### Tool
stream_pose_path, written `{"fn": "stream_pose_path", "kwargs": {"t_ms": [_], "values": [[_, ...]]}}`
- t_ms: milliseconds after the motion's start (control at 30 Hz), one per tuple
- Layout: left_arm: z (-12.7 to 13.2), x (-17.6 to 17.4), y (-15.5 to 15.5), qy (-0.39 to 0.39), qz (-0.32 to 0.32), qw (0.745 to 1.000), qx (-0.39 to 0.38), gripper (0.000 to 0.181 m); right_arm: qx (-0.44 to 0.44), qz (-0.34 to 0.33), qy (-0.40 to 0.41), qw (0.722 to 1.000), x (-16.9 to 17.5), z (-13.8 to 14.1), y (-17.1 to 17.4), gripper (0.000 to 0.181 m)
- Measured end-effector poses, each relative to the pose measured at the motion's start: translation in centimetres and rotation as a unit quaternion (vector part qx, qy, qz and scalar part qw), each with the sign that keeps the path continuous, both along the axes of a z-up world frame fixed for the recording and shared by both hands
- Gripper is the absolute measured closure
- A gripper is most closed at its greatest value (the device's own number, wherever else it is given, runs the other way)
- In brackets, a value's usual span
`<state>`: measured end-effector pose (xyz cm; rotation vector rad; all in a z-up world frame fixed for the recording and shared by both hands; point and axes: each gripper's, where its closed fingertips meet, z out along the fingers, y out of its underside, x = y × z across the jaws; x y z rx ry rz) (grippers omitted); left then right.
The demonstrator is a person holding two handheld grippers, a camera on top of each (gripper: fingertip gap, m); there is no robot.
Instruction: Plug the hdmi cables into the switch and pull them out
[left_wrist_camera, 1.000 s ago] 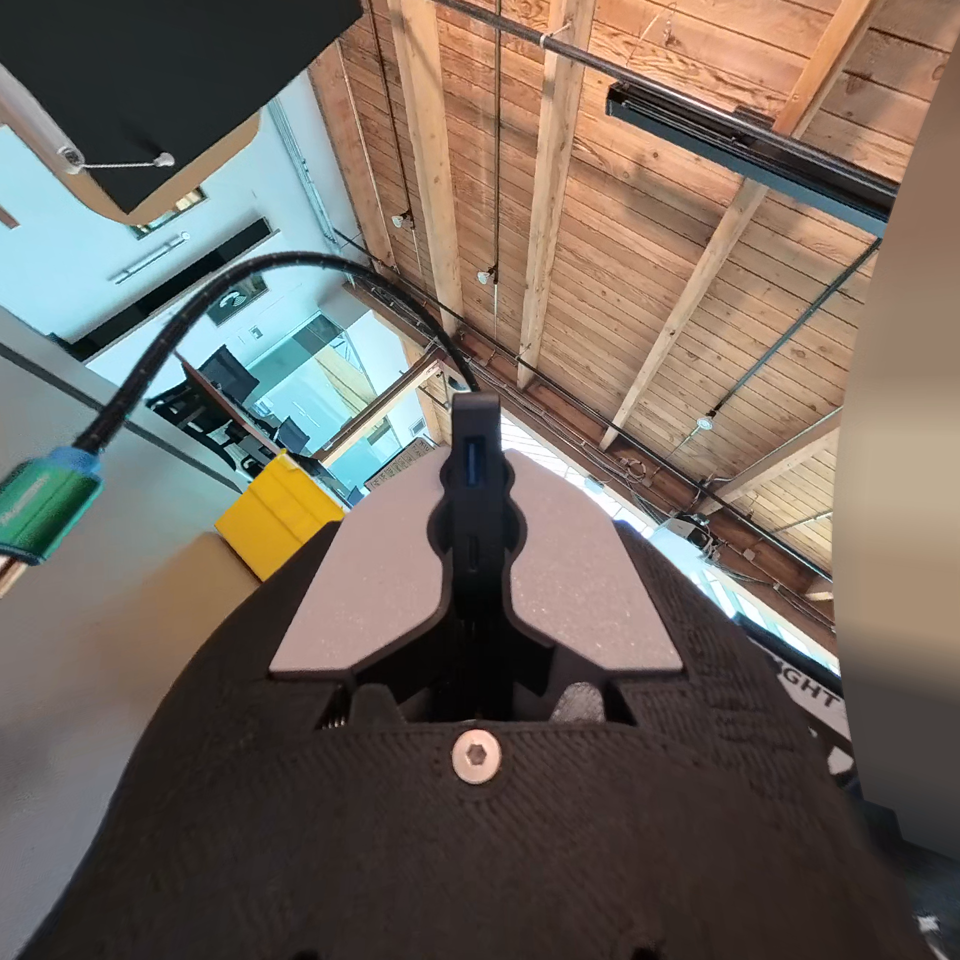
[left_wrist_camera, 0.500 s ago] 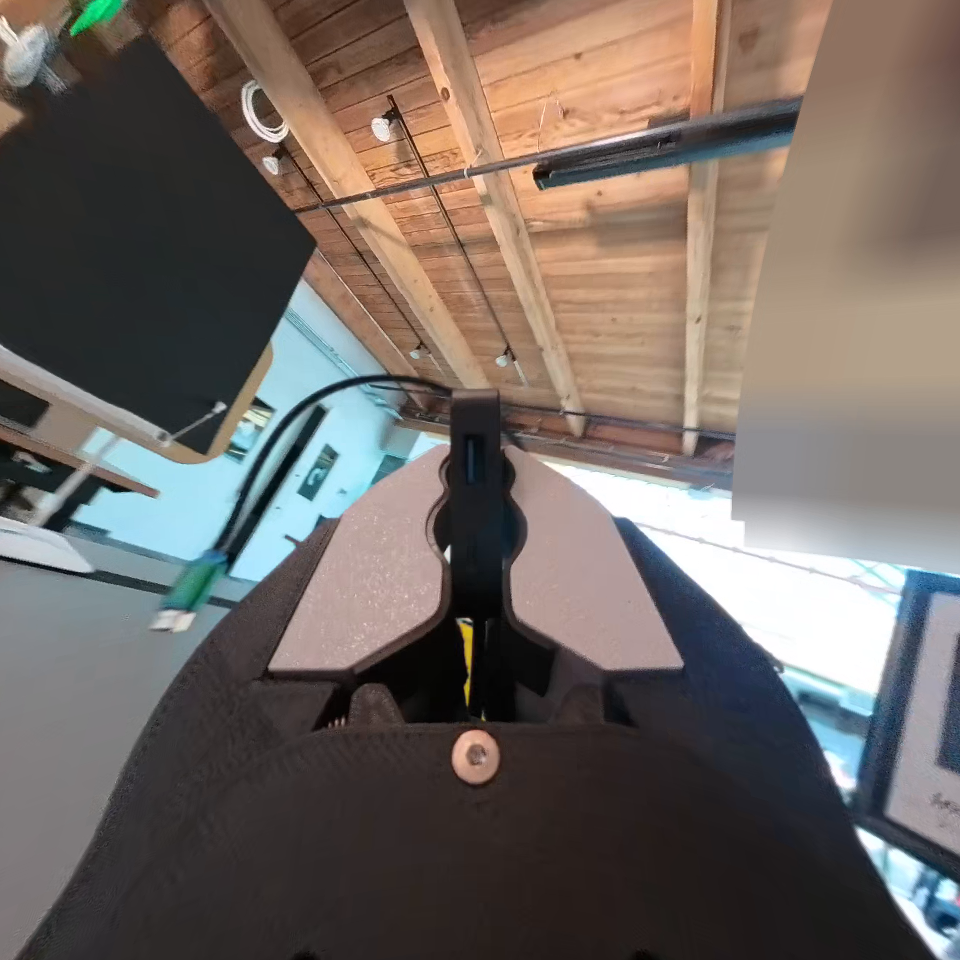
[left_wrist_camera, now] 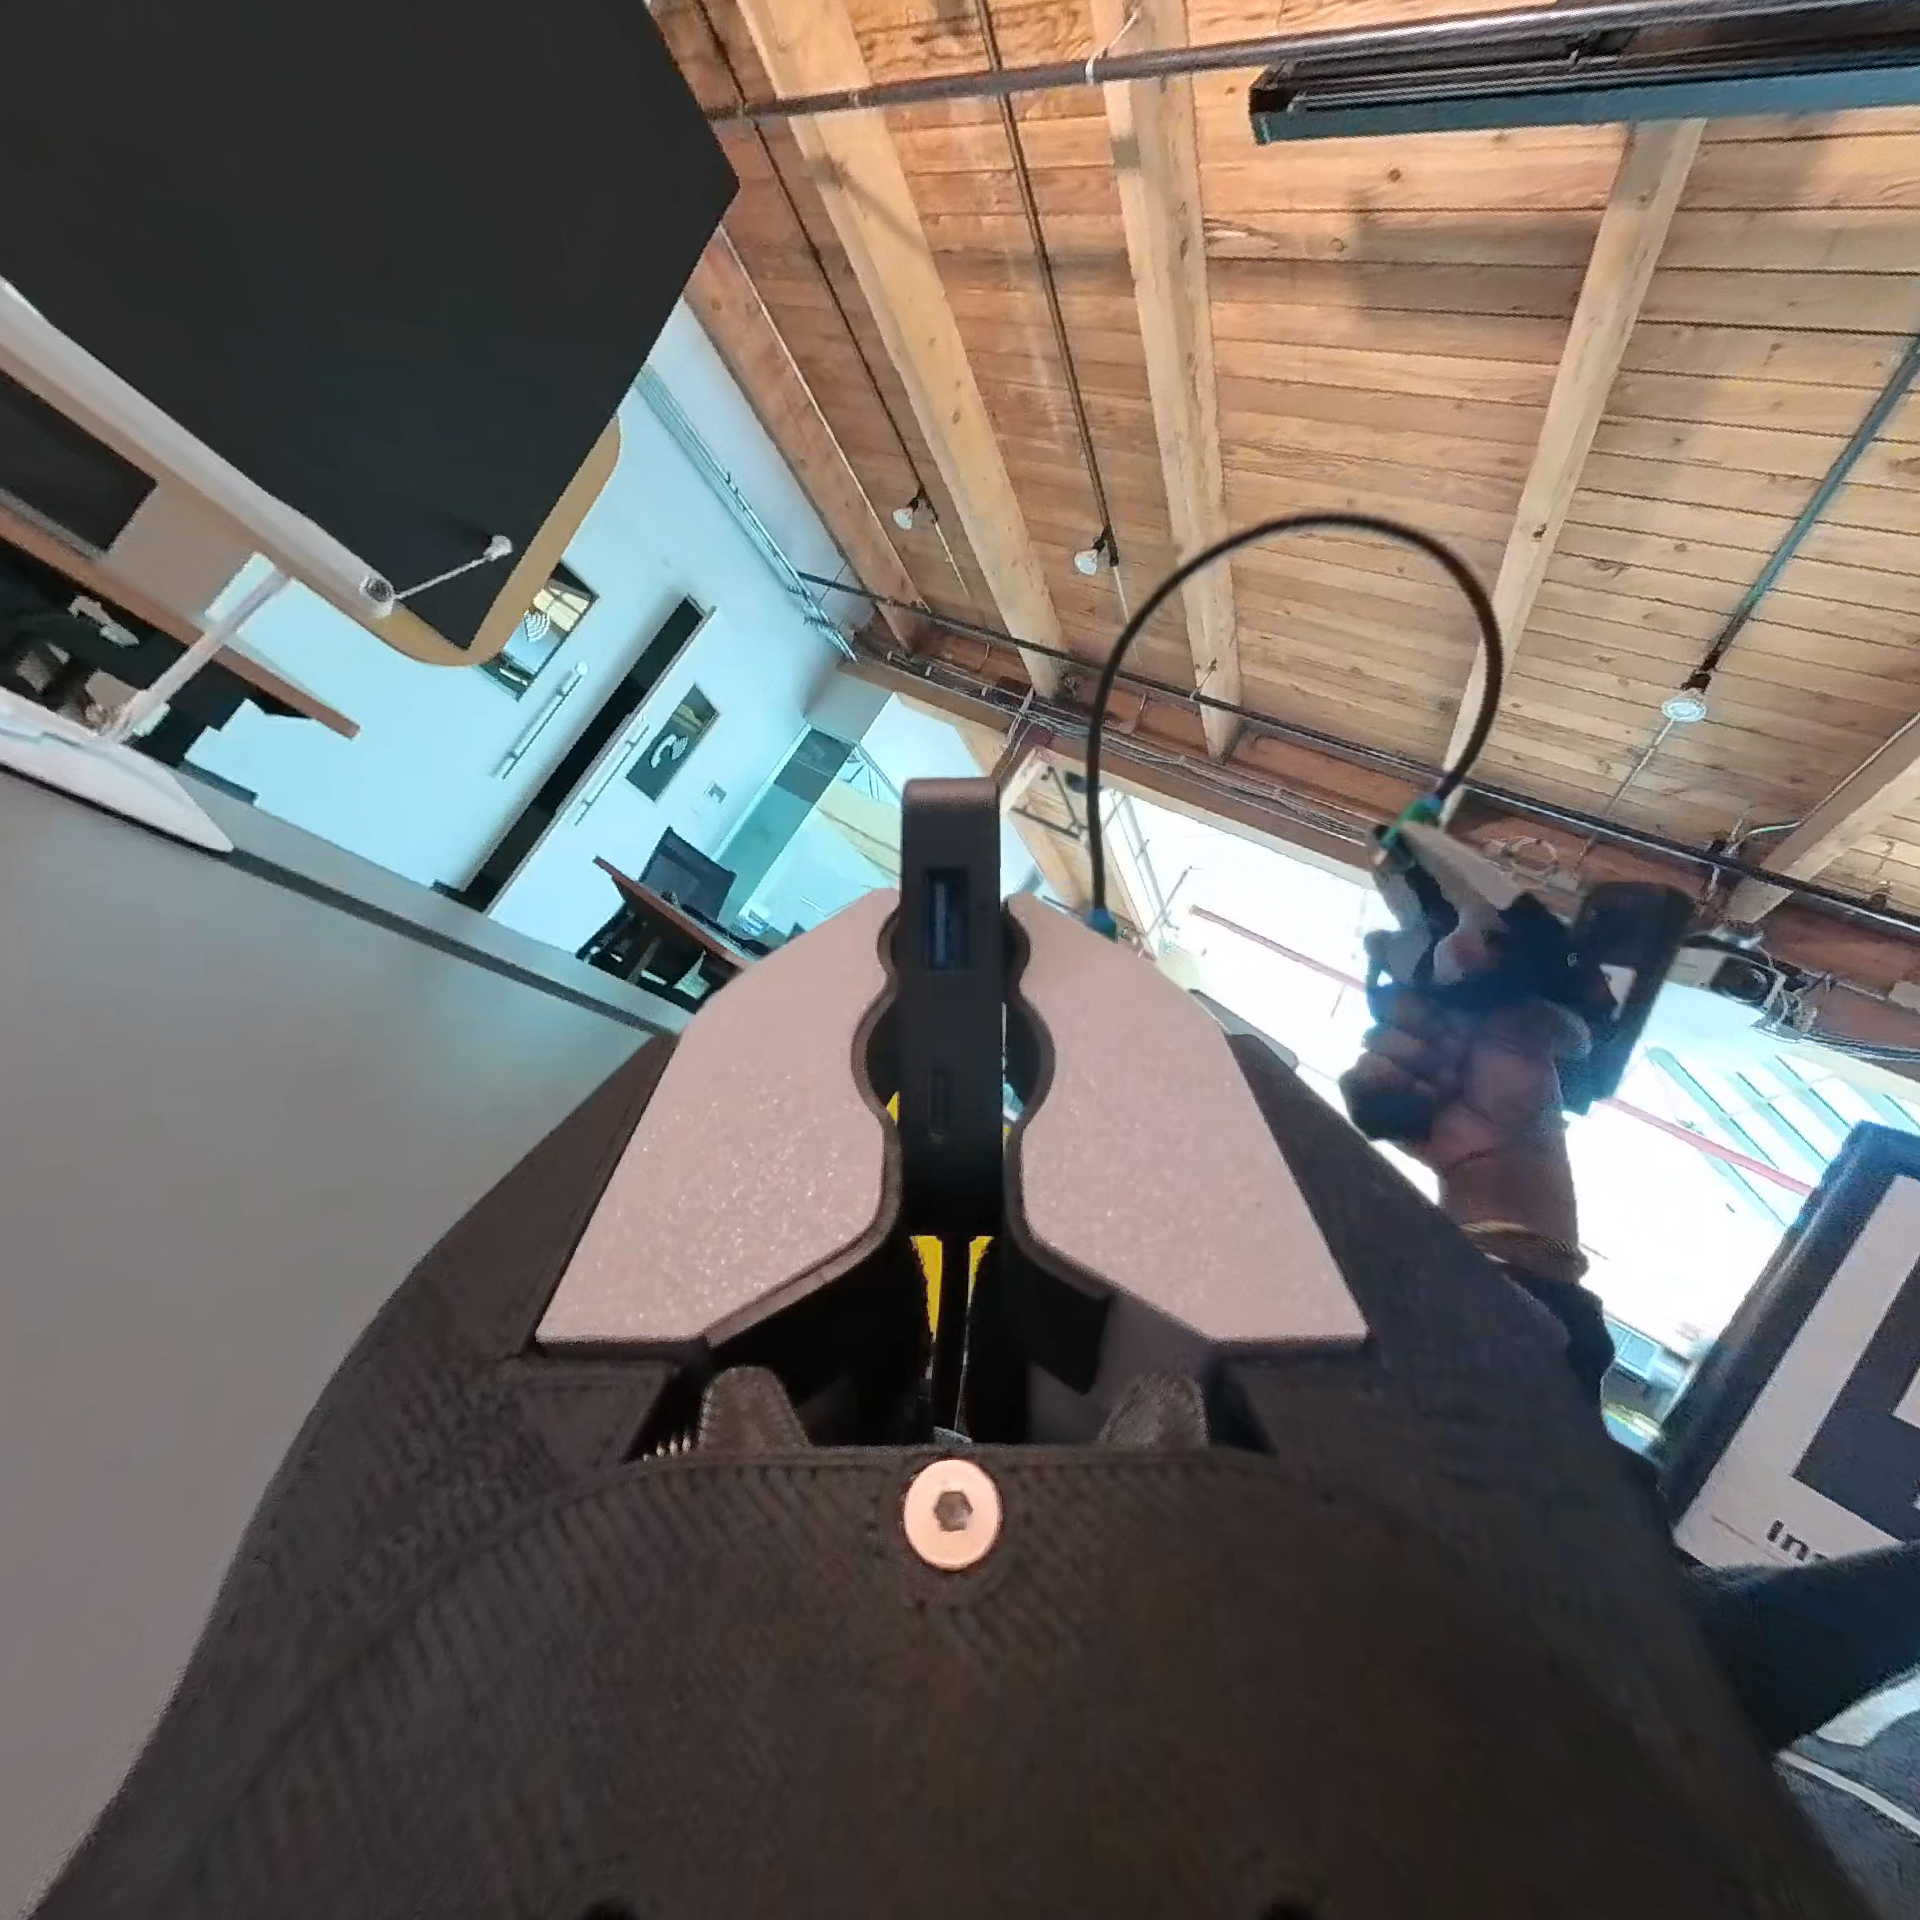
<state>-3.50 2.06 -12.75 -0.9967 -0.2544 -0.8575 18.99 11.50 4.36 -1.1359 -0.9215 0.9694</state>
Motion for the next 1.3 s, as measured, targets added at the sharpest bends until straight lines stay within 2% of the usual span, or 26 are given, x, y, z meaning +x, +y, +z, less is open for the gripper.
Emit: {"fn": "stream_pose_path", "kwargs": {"t_ms": [200, 333, 467, 633, 700, 800, 833, 933, 1067, 1200, 1300], "values": [[-0.4, 0.2, 0.4, -0.003, -0.009, 1.0, -0.015, 0.167, -0.002, -0.097, -0.01, 0.995, 7.2, -2.7, 3.2, 0.17], [-0.7, 0.4, 0.8, -0.006, -0.016, 1.0, -0.025, 0.167, -0.028, -0.119, -0.061, 0.991, 9.5, -6.2, 5.5, 0.17], [-0.8, 0.8, 1.0, -0.006, -0.027, 0.999, -0.03, 0.167, -0.078, -0.074, -0.091, 0.99, 9.3, -9.5, 7.2, 0.17], [-0.9, 0.9, 1.0, -0.007, -0.033, 0.999, -0.031, 0.168, -0.138, -0.032, -0.114, 0.983, 7.7, -11.9, 8.4, 0.17], [-0.9, 1.0, 1.0, -0.007, -0.037, 0.999, -0.031, 0.168, -0.173, -0.041, -0.152, 0.972, 7.1, -13.9, 9.5, 0.17], [-0.9, 1.1, 0.9, -0.007, -0.04, 0.999, -0.032, 0.168, -0.24, -0.134, -0.221, 0.936, 8.3, -17.9, 12.8, 0.17], [-1.0, 1.1, 1.0, -0.008, -0.041, 0.999, -0.033, 0.168, -0.258, -0.145, -0.237, 0.925, 8.5, -18.8, 13.1, 0.169], [-1.0, 1.1, 1.0, -0.008, -0.042, 0.999, -0.034, 0.168, -0.271, -0.179, -0.267, 0.907, 9.3, -19.9, 13.6, 0.168], [-1.0, 1.2, 1.0, -0.008, -0.044, 0.998, -0.034, 0.168, -0.283, -0.267, -0.346, 0.854, 11.8, -21.9, 14.2, 0.168], [-1.0, 1.3, 1.0, -0.007, -0.045, 0.998, -0.034, 0.168, -0.276, -0.298, -0.388, 0.827, 12.6, -22.3, 13.9, 0.148], [-1.0, 1.3, 1.0, -0.006, -0.047, 0.998, -0.034, 0.168, -0.255, -0.325, -0.38, 0.828, 13.2, -21.1, 13.9, 0.133]]}}
